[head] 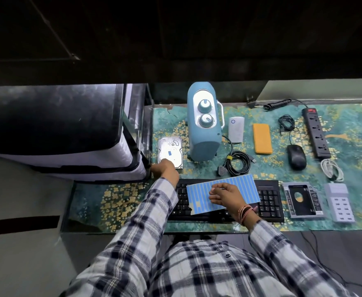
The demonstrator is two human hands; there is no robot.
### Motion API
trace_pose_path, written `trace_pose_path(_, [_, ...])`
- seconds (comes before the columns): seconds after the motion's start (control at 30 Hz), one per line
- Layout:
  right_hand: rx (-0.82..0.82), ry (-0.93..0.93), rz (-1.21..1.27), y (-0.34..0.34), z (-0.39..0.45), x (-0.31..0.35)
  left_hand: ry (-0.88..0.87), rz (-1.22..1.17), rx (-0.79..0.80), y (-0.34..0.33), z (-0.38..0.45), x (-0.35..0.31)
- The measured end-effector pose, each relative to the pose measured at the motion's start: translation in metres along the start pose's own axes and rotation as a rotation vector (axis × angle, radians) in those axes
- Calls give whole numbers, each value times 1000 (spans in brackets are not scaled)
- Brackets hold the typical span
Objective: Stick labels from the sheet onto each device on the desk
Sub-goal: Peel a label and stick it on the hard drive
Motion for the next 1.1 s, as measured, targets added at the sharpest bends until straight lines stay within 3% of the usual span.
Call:
trace_pose_path(0.07, [-14, 3, 5, 2, 1, 0, 34, -3, -23, 11, -7, -10])
trace_pose_path(0.13, [-27, 9, 9, 3, 3, 1, 133, -144, -96, 15, -12, -8])
trace_pose_path(0.17, [-32, 15, 9, 5, 3, 0, 200, -239, -58, 7, -11, -8])
trace_pose_path(0.27, [-49, 32, -35, 7, 6, 0, 121, -396, -49, -9, -18, 0])
trace_pose_path(0.33, [-60, 39, -77, 8, 8, -2, -42, -283, 0, -19, -29, -1])
trace_pose_path(0.47, [-70, 46, -157, 6, 12, -6, -484, 325, 312, -58, -38, 4])
trace_pose_path(0.53, [-73, 58, -194, 5, 13, -7, -618, 565, 322, -65, -43, 9])
trace_pose_path(0.67, [-66, 78, -254, 5, 12, -9, -760, 576, 197, -62, -45, 8])
trace_pose_path(0.9, [-56, 96, -329, 8, 9, -14, -726, 458, 149, -48, -44, -5])
trace_pose_path(1.1, [-13, 160, -366, 0, 5, -11, -563, 100, 314, -48, -46, -2])
Point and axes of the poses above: each hand's wrist, its own z-axis towards the middle knuckle, its own y-axis out of the back of the hand, x = y × z, the point moved 6 cm from there along z, towards the middle knuckle, and after that the axes turned 8 degrees about z, right-handed, at the moved point
